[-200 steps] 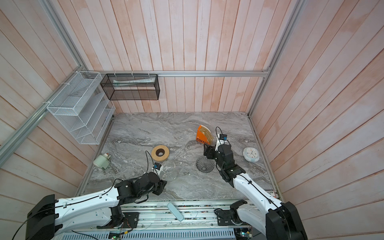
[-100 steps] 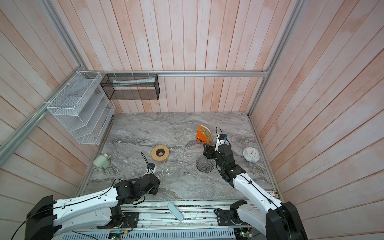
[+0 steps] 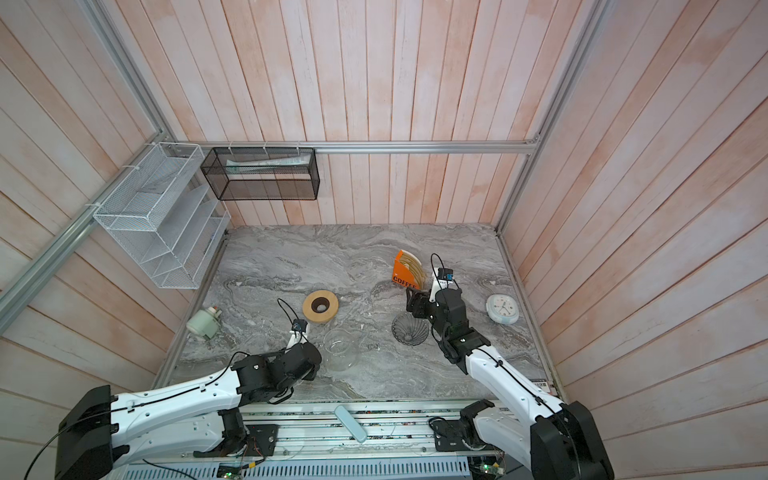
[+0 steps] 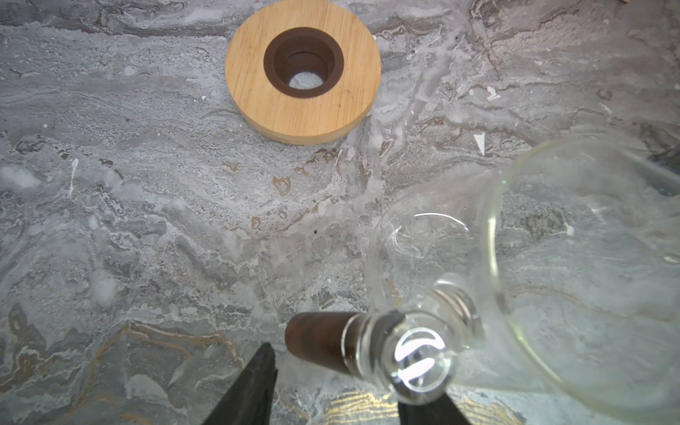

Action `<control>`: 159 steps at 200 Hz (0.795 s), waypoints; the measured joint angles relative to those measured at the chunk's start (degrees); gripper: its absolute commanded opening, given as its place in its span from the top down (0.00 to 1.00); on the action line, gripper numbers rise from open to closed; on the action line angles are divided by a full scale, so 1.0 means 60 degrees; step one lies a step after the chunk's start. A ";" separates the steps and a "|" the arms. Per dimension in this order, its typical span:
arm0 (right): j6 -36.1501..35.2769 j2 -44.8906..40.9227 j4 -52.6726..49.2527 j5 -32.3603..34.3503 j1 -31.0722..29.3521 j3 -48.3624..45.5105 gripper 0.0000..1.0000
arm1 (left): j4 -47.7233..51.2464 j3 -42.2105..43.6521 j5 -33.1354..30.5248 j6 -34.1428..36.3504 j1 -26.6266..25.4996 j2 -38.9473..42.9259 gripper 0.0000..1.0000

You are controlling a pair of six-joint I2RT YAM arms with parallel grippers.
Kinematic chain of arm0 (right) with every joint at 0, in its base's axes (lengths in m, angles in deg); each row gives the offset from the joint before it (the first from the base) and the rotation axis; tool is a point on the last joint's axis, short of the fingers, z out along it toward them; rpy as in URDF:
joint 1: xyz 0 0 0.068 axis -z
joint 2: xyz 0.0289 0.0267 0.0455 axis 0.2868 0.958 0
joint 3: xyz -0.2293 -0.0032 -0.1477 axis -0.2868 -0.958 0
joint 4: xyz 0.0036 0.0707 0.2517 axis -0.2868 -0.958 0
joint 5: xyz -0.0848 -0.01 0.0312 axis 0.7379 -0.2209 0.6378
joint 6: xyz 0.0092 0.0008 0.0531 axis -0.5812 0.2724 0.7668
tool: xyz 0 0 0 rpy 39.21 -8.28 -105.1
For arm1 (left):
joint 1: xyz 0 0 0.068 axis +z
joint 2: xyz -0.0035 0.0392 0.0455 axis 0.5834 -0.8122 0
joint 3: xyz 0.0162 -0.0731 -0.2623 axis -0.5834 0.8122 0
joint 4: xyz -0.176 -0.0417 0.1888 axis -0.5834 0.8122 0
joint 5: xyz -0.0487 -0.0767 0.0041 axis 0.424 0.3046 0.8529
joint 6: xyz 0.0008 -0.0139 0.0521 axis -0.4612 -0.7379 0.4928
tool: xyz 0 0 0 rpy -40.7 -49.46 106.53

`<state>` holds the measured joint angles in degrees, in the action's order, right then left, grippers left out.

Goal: Place the coffee filter in the dripper
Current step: 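Lower the glass server onto the table and open left gripper, then move left gripper over the round wooden dripper stand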

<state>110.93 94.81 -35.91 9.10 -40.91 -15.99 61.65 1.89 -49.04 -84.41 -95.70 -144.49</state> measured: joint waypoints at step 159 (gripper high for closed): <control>-0.0361 0.0280 -0.0219 -0.0248 0.0000 0.1249 0.24 | 0.1417 -0.4747 0.1166 0.0729 0.2725 -0.1009 0.46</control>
<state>108.76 96.49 -37.22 7.61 -40.91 -8.50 70.15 -26.59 -42.05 -80.04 -79.35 -150.55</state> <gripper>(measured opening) 0.763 0.533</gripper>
